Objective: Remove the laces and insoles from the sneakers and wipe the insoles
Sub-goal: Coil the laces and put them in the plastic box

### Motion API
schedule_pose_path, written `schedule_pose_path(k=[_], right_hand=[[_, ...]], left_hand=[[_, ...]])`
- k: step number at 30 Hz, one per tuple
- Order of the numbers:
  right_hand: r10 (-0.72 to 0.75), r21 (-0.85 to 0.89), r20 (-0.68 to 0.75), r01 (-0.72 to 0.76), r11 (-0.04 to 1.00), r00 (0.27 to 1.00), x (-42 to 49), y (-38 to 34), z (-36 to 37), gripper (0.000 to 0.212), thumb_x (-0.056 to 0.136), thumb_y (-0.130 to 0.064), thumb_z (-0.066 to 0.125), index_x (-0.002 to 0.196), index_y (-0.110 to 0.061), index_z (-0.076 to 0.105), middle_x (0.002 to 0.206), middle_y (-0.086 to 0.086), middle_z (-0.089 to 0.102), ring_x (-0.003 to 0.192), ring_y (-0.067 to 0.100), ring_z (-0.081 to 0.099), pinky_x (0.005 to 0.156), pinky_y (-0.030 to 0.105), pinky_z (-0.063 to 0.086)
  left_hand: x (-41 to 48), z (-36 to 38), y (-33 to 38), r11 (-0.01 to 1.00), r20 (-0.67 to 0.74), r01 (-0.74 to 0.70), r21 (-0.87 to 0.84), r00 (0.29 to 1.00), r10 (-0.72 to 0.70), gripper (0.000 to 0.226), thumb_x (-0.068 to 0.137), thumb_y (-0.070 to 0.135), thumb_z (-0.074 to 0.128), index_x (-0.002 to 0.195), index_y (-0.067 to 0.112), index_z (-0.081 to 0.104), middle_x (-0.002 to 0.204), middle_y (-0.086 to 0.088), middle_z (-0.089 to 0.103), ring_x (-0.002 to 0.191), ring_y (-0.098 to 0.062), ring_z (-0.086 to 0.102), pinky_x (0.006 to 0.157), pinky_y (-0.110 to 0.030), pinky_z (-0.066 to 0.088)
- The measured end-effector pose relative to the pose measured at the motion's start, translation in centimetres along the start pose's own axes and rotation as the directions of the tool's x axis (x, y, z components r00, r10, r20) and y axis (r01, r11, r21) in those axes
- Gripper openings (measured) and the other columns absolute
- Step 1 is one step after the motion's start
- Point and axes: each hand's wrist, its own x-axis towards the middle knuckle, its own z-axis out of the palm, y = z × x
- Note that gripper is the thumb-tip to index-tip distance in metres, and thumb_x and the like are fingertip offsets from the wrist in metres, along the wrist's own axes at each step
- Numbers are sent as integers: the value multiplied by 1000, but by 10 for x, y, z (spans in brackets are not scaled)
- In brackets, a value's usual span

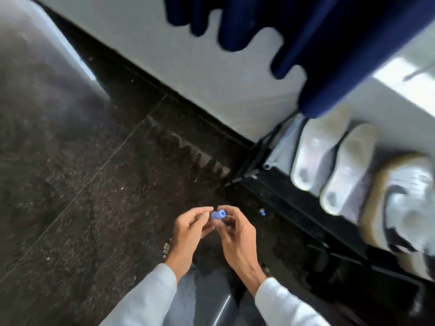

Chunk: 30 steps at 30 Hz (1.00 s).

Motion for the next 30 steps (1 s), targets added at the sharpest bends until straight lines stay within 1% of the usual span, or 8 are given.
schedule_pose_path(k=[5,7,10,15,18,23,26,30], right_hand=[[23,56,-162,-14,998,987,-64,-20,-105,19,96,-11,72,112,-20,71,107,-12,73,100,8,70,89,20,57],[42,65,-243,-27,997,969,-90,-18,-151,19,97,-13,72,113,-24,70,109,-12,71,103,7,68,87,16,57],[58,100,-336,-25,995,940,-128,-9,-219,26,95,-13,73,111,-33,69,109,-11,69,103,10,67,80,12,54],[103,85,-470,-71,994,877,-182,50,-333,26,94,-13,75,116,-25,71,106,-14,71,101,9,69,85,14,54],[123,53,-565,-113,992,816,-217,94,-398,24,92,-12,76,113,-23,72,106,-13,71,100,7,68,87,14,53],[156,6,-697,-212,977,700,-260,159,-488,20,89,-11,80,107,-18,75,101,-7,74,92,2,69,85,10,52],[184,20,-771,-266,964,609,-273,192,-534,18,87,-11,81,103,-17,76,96,-6,75,86,4,69,81,9,52],[220,52,-820,-313,948,529,-266,242,-593,18,89,-12,80,106,-14,74,96,-3,73,80,0,68,76,2,50]], left_hand=[[-75,87,18,989,192,-21,146,981,-8,15,95,5,62,104,7,74,97,-11,78,95,-23,75,82,-30,62],[-104,128,11,976,247,-47,214,969,-8,15,94,5,64,105,9,74,94,-8,79,93,-20,76,78,-26,62],[-147,189,-11,954,336,-80,289,941,-23,14,93,7,67,104,12,74,93,-5,79,93,-17,76,77,-25,61],[-208,297,-78,922,446,-151,358,895,-27,16,91,9,69,105,10,74,99,-7,78,97,-18,75,87,-33,60],[-242,366,-131,904,469,-199,379,883,-3,14,90,4,69,100,11,76,96,-5,79,94,-18,75,85,-32,59],[-272,465,-207,871,510,-255,420,860,6,15,87,1,71,95,13,76,90,-2,79,89,-13,75,82,-23,58],[-277,515,-243,834,580,-310,456,814,-15,15,89,1,69,98,11,76,92,-2,79,90,-14,74,82,-21,58],[-271,574,-278,746,670,-456,485,742,18,16,92,10,66,104,17,75,98,5,76,92,-4,71,87,-22,57]])
